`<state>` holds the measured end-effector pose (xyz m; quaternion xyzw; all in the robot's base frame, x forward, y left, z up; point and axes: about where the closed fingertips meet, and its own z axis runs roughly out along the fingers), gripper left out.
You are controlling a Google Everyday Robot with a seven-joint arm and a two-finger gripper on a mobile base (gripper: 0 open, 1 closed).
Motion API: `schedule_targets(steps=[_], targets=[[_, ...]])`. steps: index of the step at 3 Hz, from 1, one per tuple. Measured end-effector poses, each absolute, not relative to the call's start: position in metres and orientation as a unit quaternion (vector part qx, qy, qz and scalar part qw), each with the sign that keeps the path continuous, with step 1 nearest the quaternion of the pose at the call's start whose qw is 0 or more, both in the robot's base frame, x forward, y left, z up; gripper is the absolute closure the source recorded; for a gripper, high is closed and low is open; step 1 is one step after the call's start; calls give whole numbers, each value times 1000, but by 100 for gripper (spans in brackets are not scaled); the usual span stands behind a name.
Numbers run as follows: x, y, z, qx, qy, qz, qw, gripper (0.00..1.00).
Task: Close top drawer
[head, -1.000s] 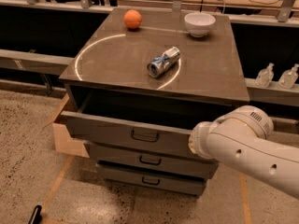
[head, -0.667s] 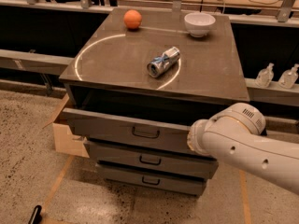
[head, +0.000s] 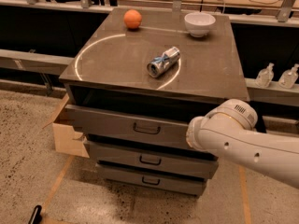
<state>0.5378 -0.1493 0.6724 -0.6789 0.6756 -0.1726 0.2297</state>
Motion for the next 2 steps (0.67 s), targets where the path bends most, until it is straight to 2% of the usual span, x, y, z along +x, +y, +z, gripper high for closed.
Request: schedule_targets(steps=[2], targets=[[552, -159, 670, -684, 674, -179, 214, 100]])
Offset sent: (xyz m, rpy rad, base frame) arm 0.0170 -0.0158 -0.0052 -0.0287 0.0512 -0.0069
